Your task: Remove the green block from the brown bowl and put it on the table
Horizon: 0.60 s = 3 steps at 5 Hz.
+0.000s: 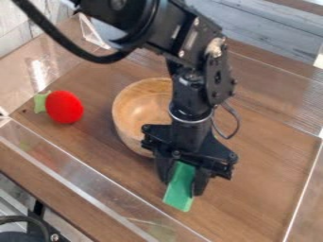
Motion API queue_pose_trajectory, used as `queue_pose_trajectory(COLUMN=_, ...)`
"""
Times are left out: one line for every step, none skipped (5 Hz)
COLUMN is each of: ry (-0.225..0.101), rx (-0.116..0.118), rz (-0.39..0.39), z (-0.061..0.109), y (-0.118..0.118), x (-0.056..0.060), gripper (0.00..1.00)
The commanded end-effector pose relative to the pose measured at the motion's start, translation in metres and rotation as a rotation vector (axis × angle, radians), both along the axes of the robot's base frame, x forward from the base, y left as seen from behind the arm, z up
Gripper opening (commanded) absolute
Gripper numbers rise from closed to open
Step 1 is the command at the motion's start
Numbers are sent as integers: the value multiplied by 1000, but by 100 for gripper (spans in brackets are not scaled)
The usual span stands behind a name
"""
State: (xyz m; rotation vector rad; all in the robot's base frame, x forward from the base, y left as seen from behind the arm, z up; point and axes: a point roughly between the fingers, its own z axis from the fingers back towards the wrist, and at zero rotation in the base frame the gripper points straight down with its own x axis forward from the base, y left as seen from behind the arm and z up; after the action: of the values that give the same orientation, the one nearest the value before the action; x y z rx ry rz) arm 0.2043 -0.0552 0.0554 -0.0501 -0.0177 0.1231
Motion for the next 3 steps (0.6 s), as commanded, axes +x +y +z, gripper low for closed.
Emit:
queue_pose_trajectory(ry=-42, rx=-18, rz=-24, z=20, y=3, x=7, gripper=0)
queue_pose_trajectory(ry=-54, rx=-13, rz=-8, z=17, y=-3, x=11, gripper=100)
queue_pose_trajectory(ry=-67, rx=-4, rz=-23, z=24, y=-10, x=15, gripper=100)
